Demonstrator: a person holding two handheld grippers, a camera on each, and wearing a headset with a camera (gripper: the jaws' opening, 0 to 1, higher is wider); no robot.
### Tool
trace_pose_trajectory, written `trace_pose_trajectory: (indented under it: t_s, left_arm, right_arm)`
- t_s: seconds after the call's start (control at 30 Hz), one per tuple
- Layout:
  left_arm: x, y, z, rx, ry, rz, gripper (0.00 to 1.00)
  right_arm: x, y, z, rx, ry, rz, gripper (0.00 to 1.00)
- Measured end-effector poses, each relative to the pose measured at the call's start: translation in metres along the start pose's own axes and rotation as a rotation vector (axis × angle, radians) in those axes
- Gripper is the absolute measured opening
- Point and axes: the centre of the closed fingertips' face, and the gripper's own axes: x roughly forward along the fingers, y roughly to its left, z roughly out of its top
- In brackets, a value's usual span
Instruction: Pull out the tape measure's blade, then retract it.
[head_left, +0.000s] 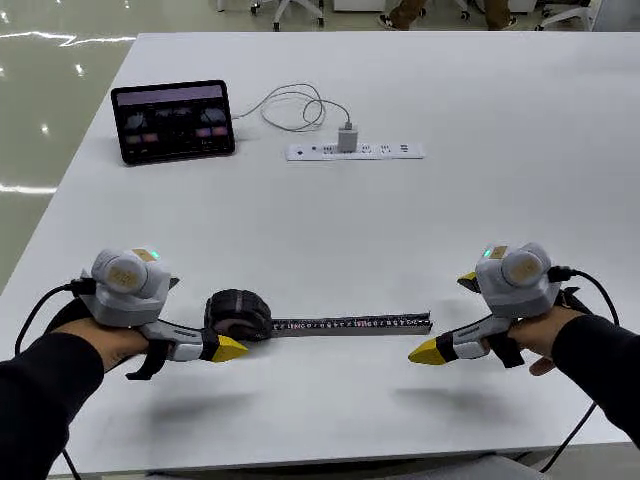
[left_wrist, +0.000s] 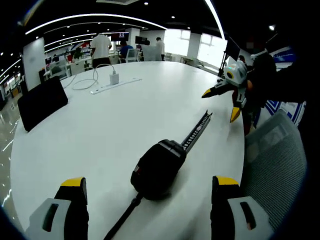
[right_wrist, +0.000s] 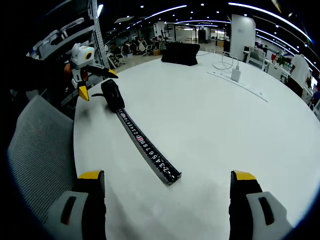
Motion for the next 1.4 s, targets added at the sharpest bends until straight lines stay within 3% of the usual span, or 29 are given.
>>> trace_pose_trajectory:
  t_s: [0.33,0.37,0.6,0.8,0.97,1.23,1.4]
  left_arm:
    - [-0.023,0.004,0.008,-0.098,-0.119,0.042,1.00]
    - [-0.026,0.006,0.006,-0.092,-0.124,0.052,1.00]
    - [-0.039,0.004,0.004,-0.083,-0.166,0.065,1.00]
    - [-0.047,0.006,-0.006,-0.096,-0.159,0.088,1.00]
    - [-0.055,0.000,-0.013,-0.099,-0.147,0.100,1.00]
    - [-0.073,-0.005,-0.013,-0.097,-0.178,0.117,1.00]
    - [-0.081,-0.007,-0.024,-0.119,-0.174,0.119,1.00]
  right_arm:
    - [-0.019,0.003,-0.004,0.018,-0.053,-0.043,1.00]
    - [-0.024,0.003,-0.002,0.026,-0.077,-0.055,1.00]
    - [-0.050,0.009,-0.015,0.047,-0.097,-0.091,1.00]
    - [-0.065,0.009,-0.029,0.060,-0.102,-0.113,1.00]
    - [-0.074,0.013,-0.038,0.060,-0.107,-0.110,1.00]
    - [-0.091,0.017,-0.048,0.069,-0.129,-0.126,1.00]
    - [-0.096,0.019,-0.053,0.081,-0.142,-0.140,1.00]
